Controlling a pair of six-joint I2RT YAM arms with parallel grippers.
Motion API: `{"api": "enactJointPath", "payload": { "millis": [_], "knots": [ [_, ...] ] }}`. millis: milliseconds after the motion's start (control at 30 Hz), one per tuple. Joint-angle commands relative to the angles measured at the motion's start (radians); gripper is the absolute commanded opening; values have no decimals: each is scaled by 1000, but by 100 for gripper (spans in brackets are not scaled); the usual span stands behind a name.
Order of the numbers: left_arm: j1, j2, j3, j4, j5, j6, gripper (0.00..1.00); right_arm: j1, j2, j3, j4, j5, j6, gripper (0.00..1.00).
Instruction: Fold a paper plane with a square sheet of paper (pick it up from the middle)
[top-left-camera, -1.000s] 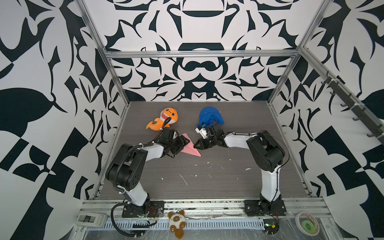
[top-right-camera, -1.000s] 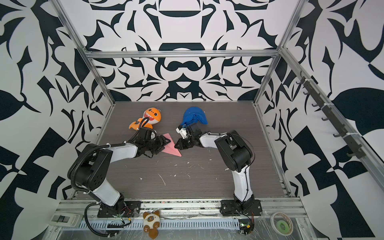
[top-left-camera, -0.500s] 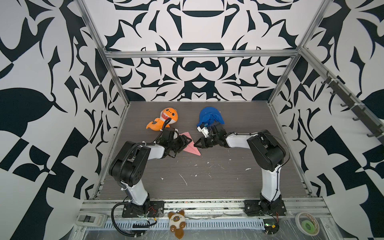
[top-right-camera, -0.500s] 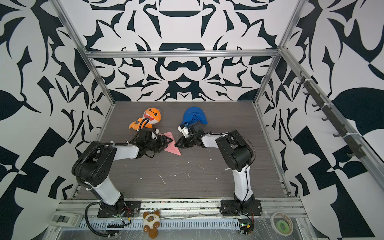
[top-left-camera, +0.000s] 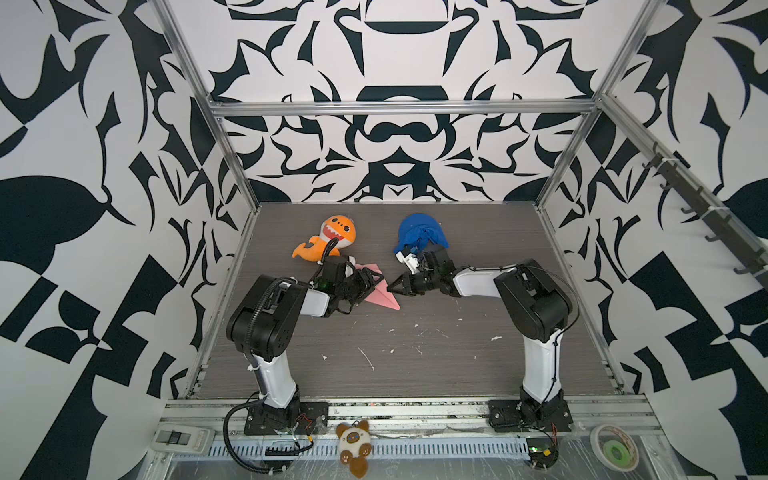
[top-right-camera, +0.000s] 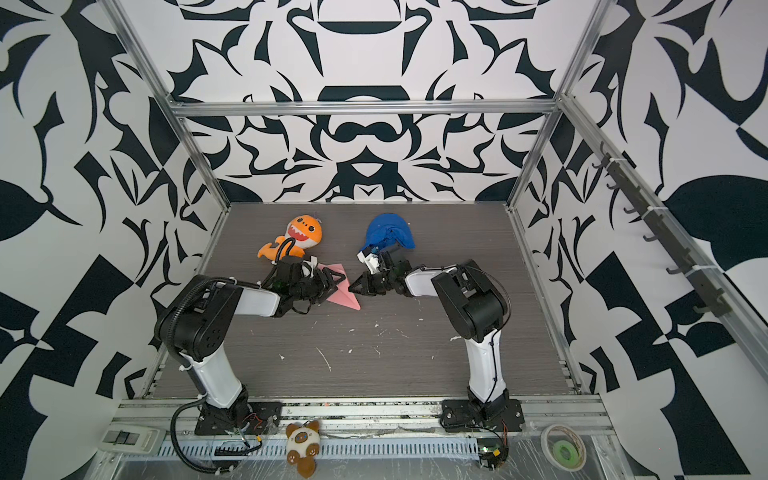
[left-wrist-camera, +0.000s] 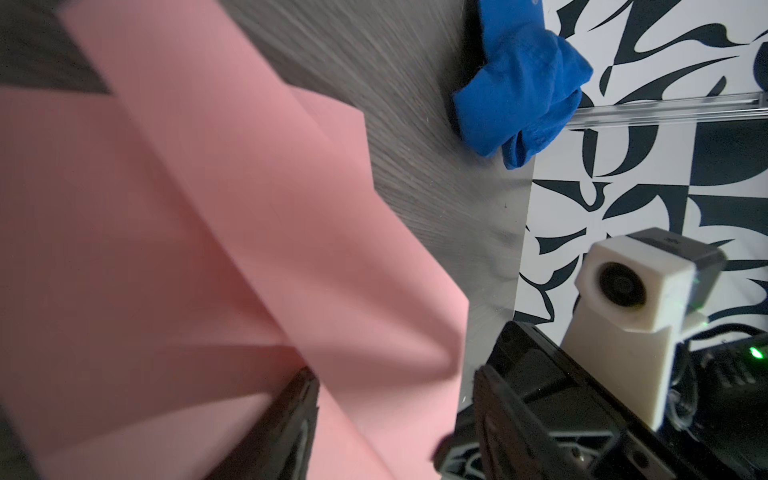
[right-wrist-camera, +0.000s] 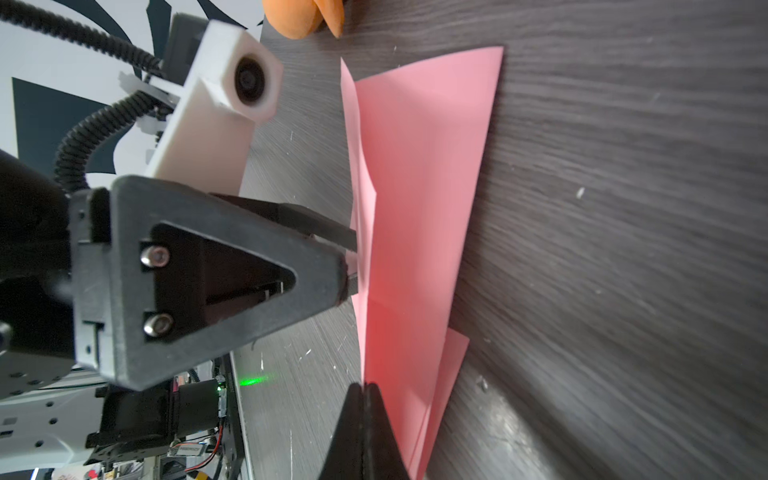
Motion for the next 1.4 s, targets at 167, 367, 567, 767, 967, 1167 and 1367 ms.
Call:
{"api": "enactJointPath", "payload": {
  "millis": [167,367,567,767,967,1167,1367],
  "knots": [
    [4,43,26,115,71,-43,59,-10,7,-8,63,-38,39,6],
    [6,38,-2,190,79,-57,52,-21,19,-7,55,-23,61,7],
    [7,34,-12,188,77,-50,45,-27,38,4,21,-13,69,9],
    [7,31,-4,159,75,-24,34,-27,39,13,8,-13,70,10],
    [7,24,31,42,51,49,32,-27,40,19,1,-20,70,11],
    [7,32,59,-48,26,102,36,-28,49,25,-9,-20,65,11],
    [5,52,87,-61,45,116,36,-28,59,37,-17,-27,66,12]
  ]
}}
